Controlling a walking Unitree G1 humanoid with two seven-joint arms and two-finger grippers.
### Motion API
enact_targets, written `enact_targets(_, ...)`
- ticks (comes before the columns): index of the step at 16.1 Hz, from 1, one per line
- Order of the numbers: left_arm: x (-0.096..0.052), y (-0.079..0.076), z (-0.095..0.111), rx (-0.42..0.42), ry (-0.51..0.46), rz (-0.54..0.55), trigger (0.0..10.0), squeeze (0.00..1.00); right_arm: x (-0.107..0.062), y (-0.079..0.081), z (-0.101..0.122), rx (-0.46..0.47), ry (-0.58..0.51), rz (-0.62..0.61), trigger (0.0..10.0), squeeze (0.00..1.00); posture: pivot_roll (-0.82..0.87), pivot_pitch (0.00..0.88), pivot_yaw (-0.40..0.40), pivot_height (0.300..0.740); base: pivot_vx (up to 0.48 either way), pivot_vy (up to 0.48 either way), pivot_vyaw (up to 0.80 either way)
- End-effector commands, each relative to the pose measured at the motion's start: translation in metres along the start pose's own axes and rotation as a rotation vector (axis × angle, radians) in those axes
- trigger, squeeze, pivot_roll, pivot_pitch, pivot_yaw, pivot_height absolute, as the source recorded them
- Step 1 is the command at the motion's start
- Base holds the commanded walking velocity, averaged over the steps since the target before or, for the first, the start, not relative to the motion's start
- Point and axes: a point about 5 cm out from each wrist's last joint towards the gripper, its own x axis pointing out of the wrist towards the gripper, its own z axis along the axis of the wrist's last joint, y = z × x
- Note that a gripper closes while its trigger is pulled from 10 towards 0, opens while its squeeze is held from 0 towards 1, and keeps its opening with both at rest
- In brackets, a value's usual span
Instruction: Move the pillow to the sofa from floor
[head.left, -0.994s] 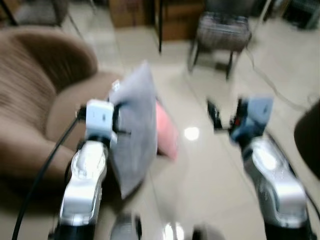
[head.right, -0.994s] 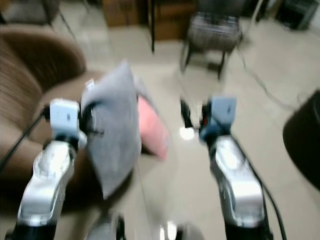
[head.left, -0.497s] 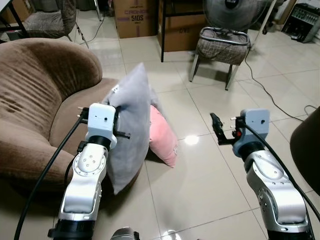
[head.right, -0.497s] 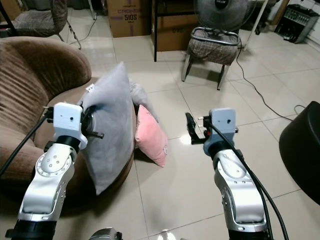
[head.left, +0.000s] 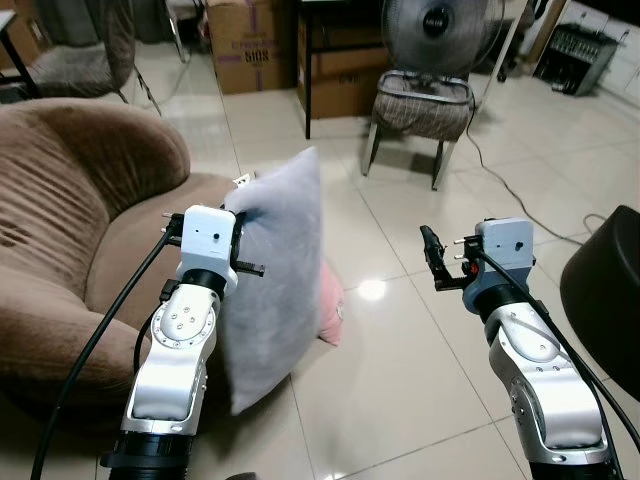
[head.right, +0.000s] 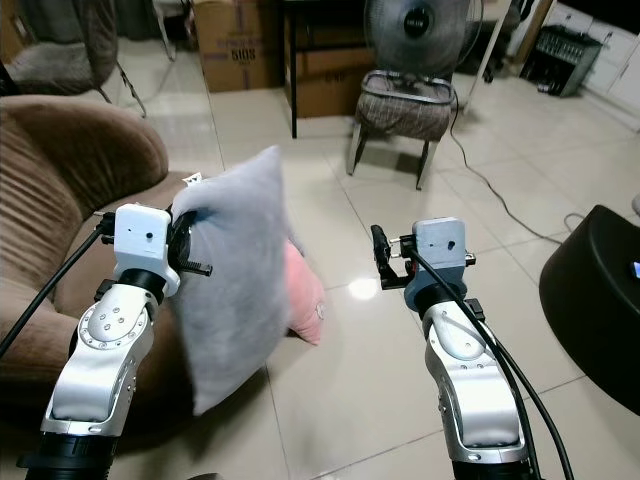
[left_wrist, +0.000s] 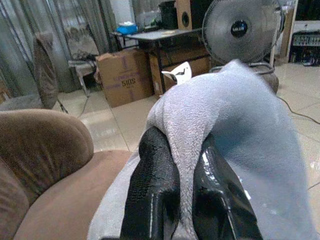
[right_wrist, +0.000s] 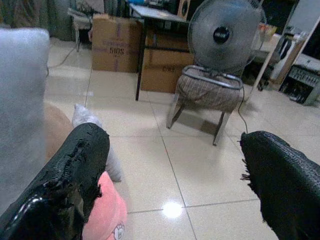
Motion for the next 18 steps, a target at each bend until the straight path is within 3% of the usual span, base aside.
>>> enact_targets(1,0.003,0.001,0.015,-0.008,-0.074,0.006,10.0,0.00,0.001,0.000,0.001,-0.008,-0.005,-0.003,10.0,0.00,0.00,0.000,-0.003,0.740,0.300,0.000,0.00)
enact_targets(4,0.003,0.001,0.015,-0.009,-0.074,0.006,10.0,0.00,0.001,0.000,0.001,-0.008,-0.006,-0.004,10.0,0.00,0.00,0.000,-0.003,0.740,0.300,0.000,0.00)
enact_targets(10,0.004,0.005,0.014,-0.001,-0.067,0.015,10.0,0.00,0.004,0.005,0.002,-0.019,-0.013,0.026,10.0,0.00,0.01,0.000,-0.001,0.740,0.302,0.000,0.80)
enact_targets(15,0.005,0.007,0.014,0.001,-0.064,0.015,10.0,0.00,0.005,0.004,0.003,-0.010,-0.014,0.014,10.0,0.00,0.01,0.000,0.006,0.740,0.304,0.000,0.00)
enact_targets(18,0.006,0.008,0.014,0.008,-0.059,0.013,10.0,0.00,0.003,0.012,0.000,-0.041,-0.006,0.102,10.0,0.00,0.01,0.000,0.010,0.740,0.305,0.000,0.27)
